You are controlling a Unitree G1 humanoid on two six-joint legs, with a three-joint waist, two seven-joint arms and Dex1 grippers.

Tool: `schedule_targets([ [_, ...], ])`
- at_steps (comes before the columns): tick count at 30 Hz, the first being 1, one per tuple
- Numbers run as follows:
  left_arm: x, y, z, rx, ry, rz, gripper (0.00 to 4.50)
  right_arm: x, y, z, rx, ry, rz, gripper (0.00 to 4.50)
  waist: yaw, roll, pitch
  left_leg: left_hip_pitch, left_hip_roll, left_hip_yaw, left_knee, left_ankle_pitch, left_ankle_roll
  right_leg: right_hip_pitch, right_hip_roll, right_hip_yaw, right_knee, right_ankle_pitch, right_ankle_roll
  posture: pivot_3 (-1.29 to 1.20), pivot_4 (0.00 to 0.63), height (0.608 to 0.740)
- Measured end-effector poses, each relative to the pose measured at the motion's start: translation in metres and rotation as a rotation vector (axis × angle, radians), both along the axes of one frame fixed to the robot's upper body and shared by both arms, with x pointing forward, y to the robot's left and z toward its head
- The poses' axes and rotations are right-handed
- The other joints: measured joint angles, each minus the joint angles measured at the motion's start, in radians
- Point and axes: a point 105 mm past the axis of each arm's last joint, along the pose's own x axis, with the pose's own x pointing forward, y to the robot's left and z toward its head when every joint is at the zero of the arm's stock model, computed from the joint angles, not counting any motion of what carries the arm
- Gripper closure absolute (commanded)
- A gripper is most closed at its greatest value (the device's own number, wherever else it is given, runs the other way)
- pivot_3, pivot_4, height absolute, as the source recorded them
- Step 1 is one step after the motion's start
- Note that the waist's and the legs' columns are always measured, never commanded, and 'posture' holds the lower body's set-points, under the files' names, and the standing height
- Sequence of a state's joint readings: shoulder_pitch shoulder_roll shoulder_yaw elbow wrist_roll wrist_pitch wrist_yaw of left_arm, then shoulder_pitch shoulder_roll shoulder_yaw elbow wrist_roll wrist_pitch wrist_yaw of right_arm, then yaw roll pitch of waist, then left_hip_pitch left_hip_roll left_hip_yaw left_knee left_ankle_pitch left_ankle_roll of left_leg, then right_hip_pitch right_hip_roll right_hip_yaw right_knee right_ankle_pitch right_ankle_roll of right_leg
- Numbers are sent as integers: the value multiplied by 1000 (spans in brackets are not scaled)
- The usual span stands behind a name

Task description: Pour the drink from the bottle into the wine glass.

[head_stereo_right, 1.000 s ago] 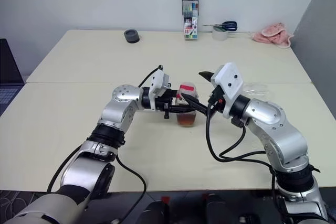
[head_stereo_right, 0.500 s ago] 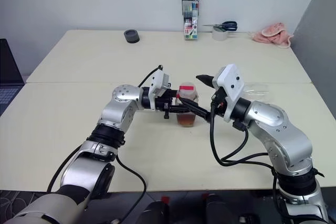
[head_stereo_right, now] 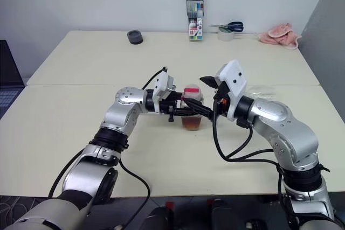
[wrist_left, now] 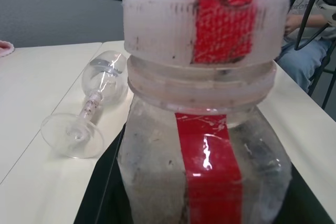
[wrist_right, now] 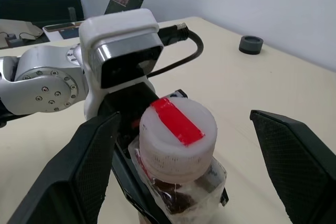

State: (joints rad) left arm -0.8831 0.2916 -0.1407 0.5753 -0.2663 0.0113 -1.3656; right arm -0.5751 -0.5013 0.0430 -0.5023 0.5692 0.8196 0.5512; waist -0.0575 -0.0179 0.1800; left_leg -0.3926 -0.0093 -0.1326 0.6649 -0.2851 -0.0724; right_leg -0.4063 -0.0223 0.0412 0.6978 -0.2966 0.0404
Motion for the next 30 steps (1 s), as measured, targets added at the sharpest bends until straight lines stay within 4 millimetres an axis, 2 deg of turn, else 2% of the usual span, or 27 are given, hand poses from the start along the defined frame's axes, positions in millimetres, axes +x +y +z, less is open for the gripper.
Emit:
schedule_targets([
  [3,0,0,0,0,-2,-1,2811,0,2,-2,-2,12,6,1479,0,0,0,0,0,0,0,0,0,0,0,0,0,0,0,0,150,740],
  [6,-1,0,0,0,-7,-4,2811,-1,4,-4,-12,23,11,2605,0,0,0,0,0,0,0,0,0,0,0,0,0,0,0,0,150,740],
  [7,-1,0,0,0,-6,-4,2811,-1,4,-4,-13,24,11,2692,0,0,0,0,0,0,0,0,0,0,0,0,0,0,0,0,150,740],
  [14,-1,0,0,-1,-13,-2,2812,0,5,-3,-40,-13,8,2692,0,0,0,0,0,0,0,0,0,0,0,0,0,0,0,0,150,740],
  [19,-2,1,-4,2,-4,1,2815,-4,4,9,-26,-134,18,2771,0,0,0,0,0,0,0,0,0,0,0,0,0,0,0,0,150,740],
  [23,-3,1,-6,0,4,6,2815,-10,-4,14,9,-181,10,2775,0,0,0,0,0,0,0,0,0,0,0,0,0,0,0,0,150,740],
  [26,-4,2,-8,-7,7,23,2816,-11,-22,10,62,-153,-58,2776,1,0,0,0,0,0,0,0,0,0,0,0,0,0,0,0,150,740],
  [28,-2,5,-7,-14,16,49,2816,-9,-44,-4,83,-104,-163,2776,3,0,0,0,0,0,0,-1,2,1,0,0,0,0,0,0,150,740],
  [30,2,14,-6,-21,24,100,2816,-6,-74,-27,81,-52,-315,2776,4,0,0,0,0,0,0,-1,2,1,0,0,0,0,0,0,150,740],
])
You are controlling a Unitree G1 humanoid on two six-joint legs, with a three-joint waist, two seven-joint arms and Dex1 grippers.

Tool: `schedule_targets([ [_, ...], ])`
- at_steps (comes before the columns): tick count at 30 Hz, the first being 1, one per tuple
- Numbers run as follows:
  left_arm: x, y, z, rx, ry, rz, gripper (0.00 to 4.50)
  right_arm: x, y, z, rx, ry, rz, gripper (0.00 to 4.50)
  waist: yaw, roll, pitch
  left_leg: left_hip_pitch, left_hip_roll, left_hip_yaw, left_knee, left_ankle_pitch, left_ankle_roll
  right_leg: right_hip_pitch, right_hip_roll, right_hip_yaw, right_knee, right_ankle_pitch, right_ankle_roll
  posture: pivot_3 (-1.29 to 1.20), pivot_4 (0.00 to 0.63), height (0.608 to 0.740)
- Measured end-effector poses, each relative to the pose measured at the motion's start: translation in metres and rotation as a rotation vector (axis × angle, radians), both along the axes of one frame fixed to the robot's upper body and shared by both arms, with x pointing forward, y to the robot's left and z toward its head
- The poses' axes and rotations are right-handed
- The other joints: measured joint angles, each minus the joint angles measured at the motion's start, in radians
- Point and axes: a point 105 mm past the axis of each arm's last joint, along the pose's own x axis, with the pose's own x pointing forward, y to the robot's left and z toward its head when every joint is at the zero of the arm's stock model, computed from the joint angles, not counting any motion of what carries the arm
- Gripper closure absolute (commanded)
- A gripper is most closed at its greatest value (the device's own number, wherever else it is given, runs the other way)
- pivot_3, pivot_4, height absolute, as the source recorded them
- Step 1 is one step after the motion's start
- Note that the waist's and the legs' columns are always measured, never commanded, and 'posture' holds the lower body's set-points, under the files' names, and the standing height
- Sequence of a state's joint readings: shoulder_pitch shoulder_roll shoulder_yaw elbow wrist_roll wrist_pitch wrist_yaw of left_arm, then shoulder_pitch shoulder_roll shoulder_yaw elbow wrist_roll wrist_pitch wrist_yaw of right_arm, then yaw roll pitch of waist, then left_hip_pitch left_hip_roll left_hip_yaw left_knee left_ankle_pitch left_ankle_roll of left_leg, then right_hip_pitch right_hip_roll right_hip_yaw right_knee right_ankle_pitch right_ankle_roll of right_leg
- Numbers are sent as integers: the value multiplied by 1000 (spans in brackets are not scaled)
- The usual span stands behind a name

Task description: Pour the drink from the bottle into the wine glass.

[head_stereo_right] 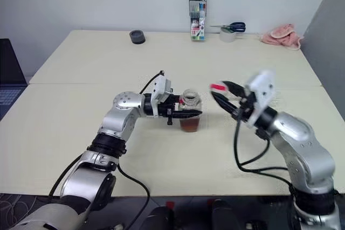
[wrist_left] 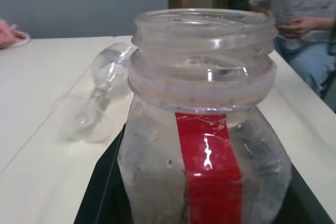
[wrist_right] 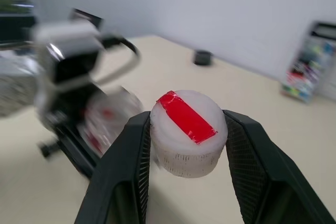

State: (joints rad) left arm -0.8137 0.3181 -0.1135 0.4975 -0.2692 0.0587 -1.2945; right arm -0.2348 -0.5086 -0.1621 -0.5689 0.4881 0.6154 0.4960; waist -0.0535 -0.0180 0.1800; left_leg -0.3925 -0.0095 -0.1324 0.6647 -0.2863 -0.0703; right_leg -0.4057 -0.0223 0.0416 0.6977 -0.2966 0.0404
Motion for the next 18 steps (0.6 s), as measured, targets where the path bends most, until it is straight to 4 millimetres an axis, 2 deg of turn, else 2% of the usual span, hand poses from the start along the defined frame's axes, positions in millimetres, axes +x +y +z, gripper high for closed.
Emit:
schedule_targets([
  [2,3,10,3,-5,-9,48,2816,0,-27,-27,-1,60,-145,2776,0,0,0,0,0,1,0,0,0,0,0,0,0,0,0,0,150,740],
  [4,7,20,5,-12,-7,94,2816,-3,-45,-60,-28,143,-259,2776,0,0,0,1,0,1,0,0,0,0,0,1,1,0,0,0,150,740],
  [6,10,25,7,-15,-6,126,2816,-7,-51,-90,-59,223,-311,2061,-3,0,0,2,1,2,0,0,0,0,1,2,1,0,0,0,150,740],
  [9,15,33,11,-31,-8,179,2818,-10,-45,-127,-48,338,-333,1077,-6,0,0,3,2,3,0,0,0,0,2,2,2,0,0,0,150,740],
  [10,17,37,13,-38,-14,203,2818,-10,-41,-134,-40,360,-331,772,-7,1,0,3,2,3,0,0,0,0,2,2,2,0,0,0,150,740],
  [12,23,46,17,-52,-21,254,2819,-10,-37,-135,-33,357,-327,29,-7,1,0,4,2,3,0,0,0,1,2,2,2,0,0,0,150,740],
  [18,36,78,29,-86,-50,425,2819,-10,-37,-135,-81,379,-310,0,-4,0,-1,6,2,2,0,0,0,2,2,2,2,0,0,0,150,740],
])
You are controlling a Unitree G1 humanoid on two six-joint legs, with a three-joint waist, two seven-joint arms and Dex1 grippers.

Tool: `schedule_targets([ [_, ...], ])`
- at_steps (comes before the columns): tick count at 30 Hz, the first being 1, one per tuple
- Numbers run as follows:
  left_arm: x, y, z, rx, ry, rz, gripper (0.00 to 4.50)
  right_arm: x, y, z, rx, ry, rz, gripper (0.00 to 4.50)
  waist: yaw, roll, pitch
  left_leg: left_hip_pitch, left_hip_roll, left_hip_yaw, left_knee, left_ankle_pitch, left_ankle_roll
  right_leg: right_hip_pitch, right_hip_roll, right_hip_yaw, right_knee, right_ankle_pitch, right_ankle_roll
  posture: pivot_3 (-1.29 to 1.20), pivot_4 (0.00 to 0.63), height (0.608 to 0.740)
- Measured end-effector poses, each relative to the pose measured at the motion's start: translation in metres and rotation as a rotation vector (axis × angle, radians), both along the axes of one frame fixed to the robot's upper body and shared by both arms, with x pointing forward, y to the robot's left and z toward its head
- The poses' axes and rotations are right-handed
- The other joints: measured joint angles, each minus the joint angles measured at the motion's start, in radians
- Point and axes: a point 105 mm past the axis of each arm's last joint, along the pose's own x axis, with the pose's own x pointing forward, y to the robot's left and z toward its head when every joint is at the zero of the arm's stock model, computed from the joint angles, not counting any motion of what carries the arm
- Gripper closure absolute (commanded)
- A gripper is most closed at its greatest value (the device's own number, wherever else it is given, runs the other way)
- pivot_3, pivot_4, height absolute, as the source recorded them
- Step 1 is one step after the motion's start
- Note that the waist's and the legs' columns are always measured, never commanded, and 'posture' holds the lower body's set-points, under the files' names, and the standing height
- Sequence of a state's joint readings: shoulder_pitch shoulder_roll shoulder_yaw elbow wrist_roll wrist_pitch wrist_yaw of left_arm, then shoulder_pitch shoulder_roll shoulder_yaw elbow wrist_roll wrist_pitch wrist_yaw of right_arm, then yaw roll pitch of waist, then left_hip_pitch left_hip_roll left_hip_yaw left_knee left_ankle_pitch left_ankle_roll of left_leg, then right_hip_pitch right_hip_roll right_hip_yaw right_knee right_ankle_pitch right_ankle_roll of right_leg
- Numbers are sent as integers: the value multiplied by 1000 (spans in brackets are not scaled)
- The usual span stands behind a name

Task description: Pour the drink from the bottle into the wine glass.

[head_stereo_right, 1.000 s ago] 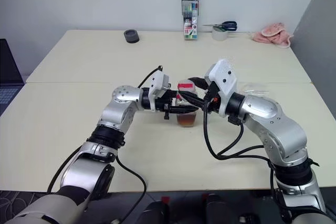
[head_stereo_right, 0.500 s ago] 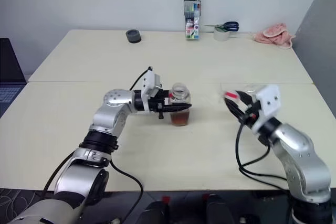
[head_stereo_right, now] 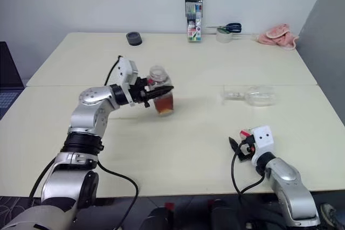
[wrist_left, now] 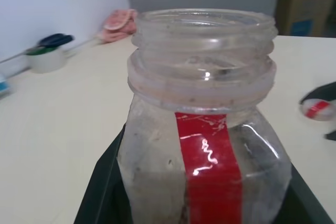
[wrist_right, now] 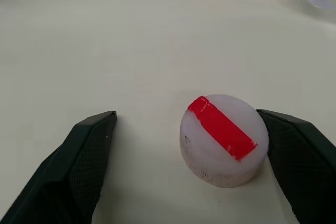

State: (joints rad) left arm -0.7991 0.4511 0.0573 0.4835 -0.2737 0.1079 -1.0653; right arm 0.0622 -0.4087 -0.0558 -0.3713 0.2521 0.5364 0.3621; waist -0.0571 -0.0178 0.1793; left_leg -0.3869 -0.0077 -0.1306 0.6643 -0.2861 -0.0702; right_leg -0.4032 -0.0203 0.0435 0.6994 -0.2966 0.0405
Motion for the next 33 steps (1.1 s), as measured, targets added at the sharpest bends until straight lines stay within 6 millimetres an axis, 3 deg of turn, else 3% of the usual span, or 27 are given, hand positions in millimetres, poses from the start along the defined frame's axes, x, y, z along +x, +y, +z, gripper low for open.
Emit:
schedule_targets([
  [4,15,31,1,-13,-15,207,2819,2,-9,8,-96,-3,63,0,1,0,0,0,-1,1,0,0,0,0,-1,1,0,0,0,0,150,740],
  [7,26,71,0,-50,-16,431,2820,8,-12,34,-157,-60,164,0,-2,0,0,0,0,1,0,0,0,0,0,0,0,0,0,0,150,740],
  [11,33,106,-6,-101,4,639,2821,16,52,99,-56,-241,466,0,-8,0,0,1,1,-1,-1,0,0,0,0,-1,0,0,0,0,150,740],
  [13,34,112,-11,-107,16,684,2822,14,80,115,-25,-274,582,0,-4,-1,0,0,0,-2,-1,0,0,0,0,-2,0,0,0,0,150,740],
  [21,33,136,-18,-165,33,807,2826,28,144,123,15,-247,725,0,7,-1,0,-5,-2,-3,1,2,-4,-3,-4,-3,-2,0,0,0,150,740],
  [27,30,139,-22,-206,19,820,2826,38,153,122,14,-255,705,0,6,-2,-1,-4,-2,-3,1,2,-4,-3,-4,-3,-1,1,-1,0,150,740],
  [33,27,141,-30,-208,21,833,919,37,159,126,25,-277,713,0,4,-1,-1,-4,-2,-2,1,2,-4,-3,-3,-3,-1,1,-2,0,150,740],
])
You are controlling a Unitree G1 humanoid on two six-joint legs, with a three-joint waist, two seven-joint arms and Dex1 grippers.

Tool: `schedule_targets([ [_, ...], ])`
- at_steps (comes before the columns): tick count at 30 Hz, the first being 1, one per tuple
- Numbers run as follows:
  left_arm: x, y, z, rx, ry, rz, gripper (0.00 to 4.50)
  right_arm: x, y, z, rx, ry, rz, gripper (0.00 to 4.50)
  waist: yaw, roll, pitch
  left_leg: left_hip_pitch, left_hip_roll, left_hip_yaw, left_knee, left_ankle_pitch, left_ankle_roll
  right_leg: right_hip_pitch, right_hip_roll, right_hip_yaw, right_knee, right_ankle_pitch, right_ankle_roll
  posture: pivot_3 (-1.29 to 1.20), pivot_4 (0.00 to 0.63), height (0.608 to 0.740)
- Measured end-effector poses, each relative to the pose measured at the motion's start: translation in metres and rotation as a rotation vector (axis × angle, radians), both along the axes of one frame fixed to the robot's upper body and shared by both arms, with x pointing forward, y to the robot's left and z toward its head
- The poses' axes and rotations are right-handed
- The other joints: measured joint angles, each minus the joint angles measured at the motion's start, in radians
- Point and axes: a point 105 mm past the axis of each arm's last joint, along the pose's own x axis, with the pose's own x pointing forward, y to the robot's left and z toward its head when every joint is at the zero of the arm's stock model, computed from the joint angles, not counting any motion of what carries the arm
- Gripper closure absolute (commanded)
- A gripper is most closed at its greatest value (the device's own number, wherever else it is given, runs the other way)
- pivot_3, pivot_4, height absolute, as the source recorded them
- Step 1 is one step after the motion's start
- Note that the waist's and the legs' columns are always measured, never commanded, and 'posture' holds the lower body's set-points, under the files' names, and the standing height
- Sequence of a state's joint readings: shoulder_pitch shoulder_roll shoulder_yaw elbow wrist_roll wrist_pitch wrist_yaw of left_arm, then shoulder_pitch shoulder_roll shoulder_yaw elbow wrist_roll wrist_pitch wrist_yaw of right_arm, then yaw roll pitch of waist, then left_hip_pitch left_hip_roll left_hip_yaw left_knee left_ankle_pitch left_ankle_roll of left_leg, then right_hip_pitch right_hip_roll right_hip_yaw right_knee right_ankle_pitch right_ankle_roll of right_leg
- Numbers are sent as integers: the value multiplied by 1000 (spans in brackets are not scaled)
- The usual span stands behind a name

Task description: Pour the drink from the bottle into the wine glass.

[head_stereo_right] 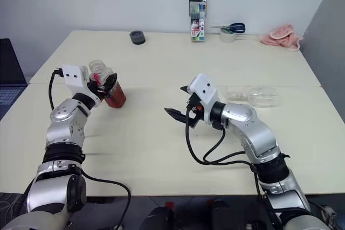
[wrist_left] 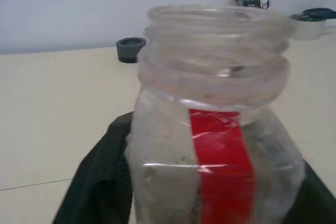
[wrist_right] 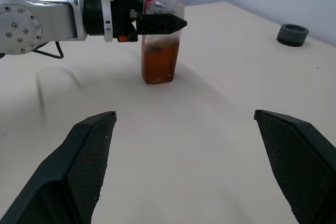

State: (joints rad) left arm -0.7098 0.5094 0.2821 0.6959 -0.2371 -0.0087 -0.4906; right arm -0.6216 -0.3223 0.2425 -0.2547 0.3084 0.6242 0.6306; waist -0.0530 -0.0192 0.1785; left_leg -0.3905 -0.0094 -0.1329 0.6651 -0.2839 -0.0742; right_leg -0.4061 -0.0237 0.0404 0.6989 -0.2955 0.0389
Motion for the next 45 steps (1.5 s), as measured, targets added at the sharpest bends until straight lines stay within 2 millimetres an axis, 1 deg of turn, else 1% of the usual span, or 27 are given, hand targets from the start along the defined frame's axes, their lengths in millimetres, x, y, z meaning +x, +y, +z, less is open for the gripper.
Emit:
schedule_targets([
  [2,-1,0,-8,-4,20,1,269,0,1,0,2,-1,1,0,-1,0,0,0,0,0,0,0,0,0,0,0,0,0,0,0,150,740],
  [3,-2,0,-10,-4,25,2,19,0,2,0,6,0,3,0,-1,0,0,0,0,0,0,0,0,0,0,0,0,0,0,0,150,740],
  [9,-5,2,-14,17,20,16,19,-3,7,-2,1,1,17,0,-3,0,0,0,0,0,0,0,0,0,0,0,0,0,-1,0,150,740],
  [13,-9,0,-30,42,46,19,19,-3,7,-4,-3,1,13,0,-3,0,0,0,0,0,0,0,0,0,0,0,0,1,-1,0,150,740],
  [17,-15,-2,-46,75,55,27,19,-3,4,-14,-15,-20,-20,0,-3,0,0,0,0,0,-1,0,0,0,0,0,0,1,-1,0,150,740],
  [21,-31,0,-78,90,98,62,19,-1,-7,-37,-48,-39,-99,0,-3,0,-1,1,1,1,-1,0,0,0,0,0,0,1,-1,0,150,740],
  [22,-36,-1,-82,96,101,65,19,-2,-10,-44,-57,-35,-115,0,-3,0,-1,1,1,1,-1,0,0,0,0,0,0,1,-1,0,150,740],
  [25,-52,-1,-81,126,73,68,19,-10,-21,-62,-81,-3,-139,0,-2,0,-1,1,2,0,-2,0,0,0,0,1,0,1,-1,0,150,740],
  [27,-62,-2,-81,142,69,69,19,-19,-26,-68,-85,10,-141,0,-1,0,-1,1,2,0,-2,-1,2,0,0,1,-1,1,-1,0,150,740],
  [29,-75,-6,-86,154,82,54,19,-28,-31,-72,-69,43,-154,0,-1,0,-1,1,2,0,-2,-1,2,0,0,1,-1,1,-1,0,150,740],
  [31,-87,-17,-92,157,107,4,19,-33,-43,-76,-23,115,-211,0,3,0,-1,1,2,0,-2,-2,3,1,0,1,-1,1,-1,0,150,740],
  [33,-94,-33,-95,149,125,-74,19,-33,-55,-80,16,190,-282,0,7,0,-1,1,2,0,-1,-2,4,1,0,1,-1,1,-1,0,150,740],
  [35,-97,-56,-90,138,127,-194,19,-32,-67,-82,119,301,-370,0,18,0,-1,2,2,0,-1,-2,4,2,1,0,0,1,-1,0,150,740],
  [38,-101,-87,-81,148,129,-395,19,-26,-76,-81,288,452,-471,0,20,0,-1,6,3,2,-3,-2,3,4,3,1,0,1,-2,0,150,740],
  [39,-101,-97,-76,165,127,-475,19,-18,-80,-77,376,494,-524,0,20,0,-1,6,3,2,-3,-2,3,4,4,1,1,1,-2,0,150,740],
  [41,-98,-116,-56,216,92,-624,19,-1,-87,-66,520,545,-609,0,19,1,0,7,3,2,-4,-1,2,4,5,2,2,2,-3,0,150,740],
  [43,-96,-127,-36,276,58,-742,19,12,-92,-58,639,596,-669,0,17,1,-1,8,3,3,-4,-1,2,4,5,2,2,2,-3,0,150,740],
  [45,-98,-133,-24,321,55,-849,19,23,-97,-59,742,668,-731,0,12,2,-1,8,3,4,-5,-1,2,3,5,3,1,2,-3,0,150,740],
])
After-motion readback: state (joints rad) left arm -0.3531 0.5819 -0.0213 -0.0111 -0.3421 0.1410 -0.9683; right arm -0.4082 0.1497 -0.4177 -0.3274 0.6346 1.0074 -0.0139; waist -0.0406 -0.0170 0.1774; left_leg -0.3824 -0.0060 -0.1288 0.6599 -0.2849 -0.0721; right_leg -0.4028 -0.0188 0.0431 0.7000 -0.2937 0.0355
